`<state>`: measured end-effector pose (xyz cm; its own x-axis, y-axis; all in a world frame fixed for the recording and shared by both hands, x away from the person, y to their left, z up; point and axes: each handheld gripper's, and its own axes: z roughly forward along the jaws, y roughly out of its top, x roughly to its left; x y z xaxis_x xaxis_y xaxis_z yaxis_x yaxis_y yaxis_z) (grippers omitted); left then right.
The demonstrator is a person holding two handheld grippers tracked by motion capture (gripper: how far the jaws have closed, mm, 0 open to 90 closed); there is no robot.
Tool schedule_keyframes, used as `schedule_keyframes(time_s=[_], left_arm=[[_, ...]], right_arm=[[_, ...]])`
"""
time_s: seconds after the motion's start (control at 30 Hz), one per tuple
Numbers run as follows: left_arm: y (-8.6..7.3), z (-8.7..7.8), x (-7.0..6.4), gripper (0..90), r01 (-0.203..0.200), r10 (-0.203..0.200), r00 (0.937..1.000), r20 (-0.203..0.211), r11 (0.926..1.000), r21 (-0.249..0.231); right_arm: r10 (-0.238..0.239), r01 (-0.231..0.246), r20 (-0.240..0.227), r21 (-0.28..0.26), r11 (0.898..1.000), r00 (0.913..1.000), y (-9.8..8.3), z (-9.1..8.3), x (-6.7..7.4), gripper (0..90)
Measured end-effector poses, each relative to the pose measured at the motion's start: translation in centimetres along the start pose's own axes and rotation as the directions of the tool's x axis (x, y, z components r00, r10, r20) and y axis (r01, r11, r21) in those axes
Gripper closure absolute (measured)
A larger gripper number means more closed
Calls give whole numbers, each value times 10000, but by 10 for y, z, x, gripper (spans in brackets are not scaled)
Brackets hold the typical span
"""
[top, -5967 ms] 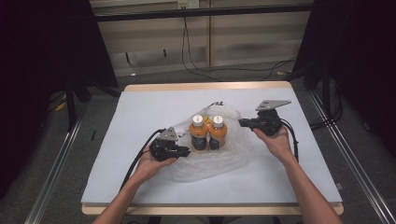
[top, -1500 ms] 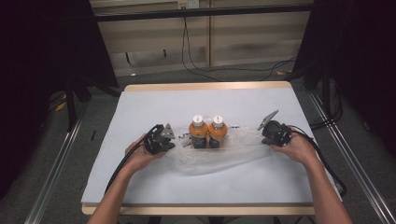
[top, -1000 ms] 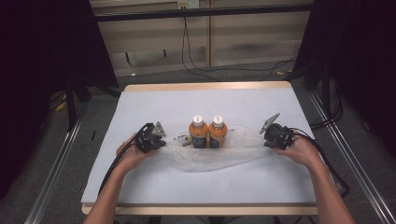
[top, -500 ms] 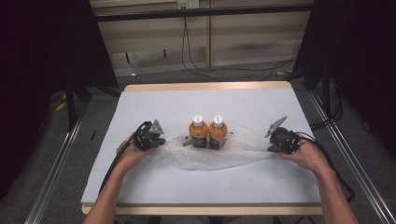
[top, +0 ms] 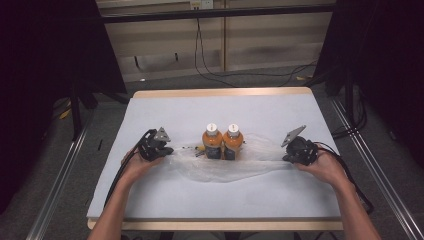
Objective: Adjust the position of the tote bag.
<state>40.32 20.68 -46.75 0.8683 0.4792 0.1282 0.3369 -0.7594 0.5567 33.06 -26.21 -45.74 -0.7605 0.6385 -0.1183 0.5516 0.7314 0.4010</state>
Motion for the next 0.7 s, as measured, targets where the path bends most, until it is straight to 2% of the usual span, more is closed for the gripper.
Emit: schedule_keyframes(time_s=[0.03, 0.1, 0.13, 0.17, 0.23, 0.3, 0.4, 0.47, 0.6, 0.67, 0.7], left_arm=[[0, 0, 0, 900, -3, 3, 10000, 3, 10000, 25], [-2, -2, 1, 900, 134, -133, 9994, 317, 9999, -41], [-3, -2, 1, 900, 233, -224, 9990, 384, 9995, -233], [-4, -3, 3, 900, 315, -308, 9987, 417, 9993, -180], [-5, -3, 5, 900, 662, -634, 9961, 612, 9968, -456], [-4, -5, 6, 900, 645, -612, 9962, 622, 9966, -517], [-3, -8, 4, 888, 841, -772, 9940, 773, 9923, -909], [-1, -11, 1, 887, 884, -769, 9924, 961, 9886, -1216], [5, -18, -4, 888, 947, -731, 9895, 1247, 9795, -1778], [7, -22, -5, 887, 1073, -790, 9868, 1412, 9726, -2061], [8, -23, -6, 888, 1230, -890, 9840, 1541, 9660, -2275]], right_arm=[[4, -4, 21, -36, 10000, 10000, 0, 0, 0, 900], [130, -131, -9, -53, 9999, 9999, 0, 0, 0, 900], [84, -85, -96, -90, 9999, 9999, -1, 0, -1, 900], [225, -232, -272, -244, 9994, 9994, -1, 0, -2, 900], [410, -434, -399, -608, 9972, 9984, -1, 0, -4, 900], [263, -299, -480, -763, 9966, 9985, -1, 1, -5, 900], [379, -417, -432, -910, 9950, 9984, -1, -1, -5, 900], [490, -550, -491, -1283, 9902, 9976, -2, -5, -6, 900], [560, -701, -676, -2291, 9709, 9961, -1, -15, -7, 900], [537, -757, -907, -2596, 9628, 9944, 0, -19, -7, 900], [524, -752, -914, -2676, 9606, 9944, 1, -21, -6, 900]])
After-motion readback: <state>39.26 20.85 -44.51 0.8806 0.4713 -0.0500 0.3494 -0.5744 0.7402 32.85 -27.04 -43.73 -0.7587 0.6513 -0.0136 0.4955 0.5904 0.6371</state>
